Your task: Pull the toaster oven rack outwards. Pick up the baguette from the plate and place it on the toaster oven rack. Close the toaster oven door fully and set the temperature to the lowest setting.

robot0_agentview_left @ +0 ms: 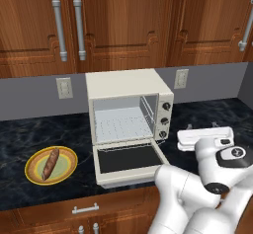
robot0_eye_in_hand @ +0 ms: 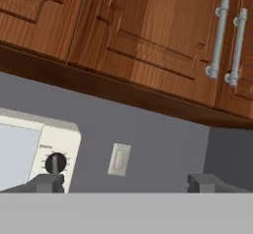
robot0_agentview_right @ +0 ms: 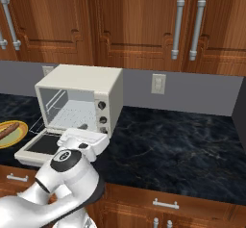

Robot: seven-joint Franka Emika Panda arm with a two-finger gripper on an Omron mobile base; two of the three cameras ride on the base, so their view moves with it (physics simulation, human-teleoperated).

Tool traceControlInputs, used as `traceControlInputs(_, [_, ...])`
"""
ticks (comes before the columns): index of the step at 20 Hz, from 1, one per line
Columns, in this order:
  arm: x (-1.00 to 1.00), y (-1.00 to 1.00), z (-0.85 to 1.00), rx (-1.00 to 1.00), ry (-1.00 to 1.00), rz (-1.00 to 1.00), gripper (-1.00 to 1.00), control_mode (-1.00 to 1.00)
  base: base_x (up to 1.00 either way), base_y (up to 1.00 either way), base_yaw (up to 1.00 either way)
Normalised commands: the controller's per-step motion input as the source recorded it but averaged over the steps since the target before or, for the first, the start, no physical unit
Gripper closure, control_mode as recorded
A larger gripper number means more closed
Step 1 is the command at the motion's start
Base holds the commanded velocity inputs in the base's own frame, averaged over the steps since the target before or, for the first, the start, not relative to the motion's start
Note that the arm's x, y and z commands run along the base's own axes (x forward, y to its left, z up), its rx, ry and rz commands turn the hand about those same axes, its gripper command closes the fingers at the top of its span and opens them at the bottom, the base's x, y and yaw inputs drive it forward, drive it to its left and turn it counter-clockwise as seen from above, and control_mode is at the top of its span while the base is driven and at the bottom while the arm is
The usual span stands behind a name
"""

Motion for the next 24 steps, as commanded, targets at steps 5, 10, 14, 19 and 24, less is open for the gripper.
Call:
traceControlInputs(5, [-0.15, 0.00, 0.98, -0.24, -0.20, 0.00, -1.00, -1.00, 0.00, 0.00, 0.00])
traceControlInputs(10, [0.00, 0.00, 0.76, -0.63, -0.17, -0.02, -1.00, -1.00, 0.00, 0.00, 0.00])
traceControlInputs(14, [0.00, 0.04, 0.58, -0.80, -0.18, -0.14, -1.00, -1.00, 0.00, 0.00, 0.00])
traceControlInputs(19, [0.00, 0.48, 0.75, -0.44, -0.28, -0.16, -1.00, -1.00, 0.00, 0.00, 0.00])
traceControlInputs(24, [-0.01, 0.48, 0.50, -0.09, -0.24, -0.04, -1.00, -1.00, 0.00, 0.00, 0.00])
